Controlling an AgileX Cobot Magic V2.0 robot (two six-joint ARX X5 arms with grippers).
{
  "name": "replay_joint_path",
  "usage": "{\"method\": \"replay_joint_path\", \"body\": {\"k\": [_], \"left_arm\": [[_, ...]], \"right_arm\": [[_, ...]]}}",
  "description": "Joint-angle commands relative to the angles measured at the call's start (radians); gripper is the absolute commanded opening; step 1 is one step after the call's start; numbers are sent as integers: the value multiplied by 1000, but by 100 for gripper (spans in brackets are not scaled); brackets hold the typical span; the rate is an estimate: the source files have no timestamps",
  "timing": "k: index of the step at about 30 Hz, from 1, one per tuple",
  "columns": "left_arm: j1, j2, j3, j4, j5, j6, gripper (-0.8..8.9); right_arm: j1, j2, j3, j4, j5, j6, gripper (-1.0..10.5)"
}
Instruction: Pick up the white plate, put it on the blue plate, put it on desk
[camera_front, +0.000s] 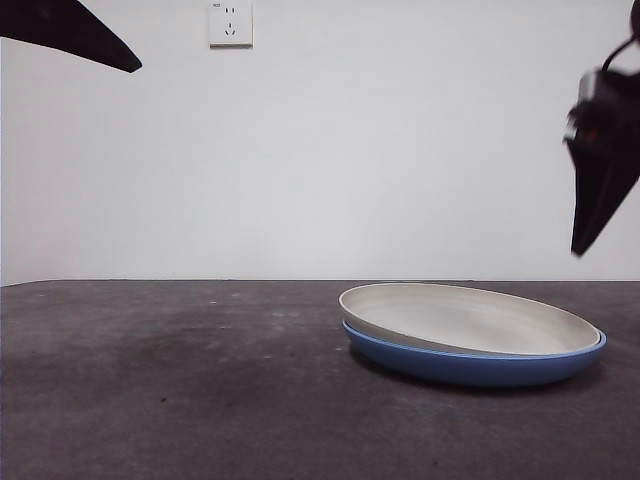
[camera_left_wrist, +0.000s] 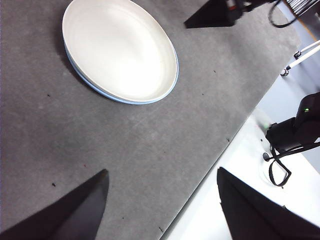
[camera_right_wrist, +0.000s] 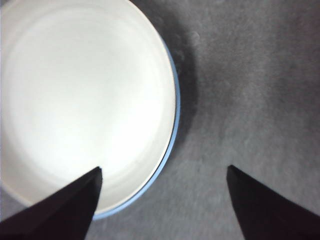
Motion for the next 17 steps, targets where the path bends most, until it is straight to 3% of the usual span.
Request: {"method": "replay_joint_path", "body": {"k": [1, 17], "left_arm": [[-5, 6, 11, 6, 3, 21, 343], [-5, 6, 11, 4, 3, 18, 343]], "right_arm": [[3, 68, 18, 42, -2, 8, 357], [39, 238, 18, 172, -2, 12, 209]]}}
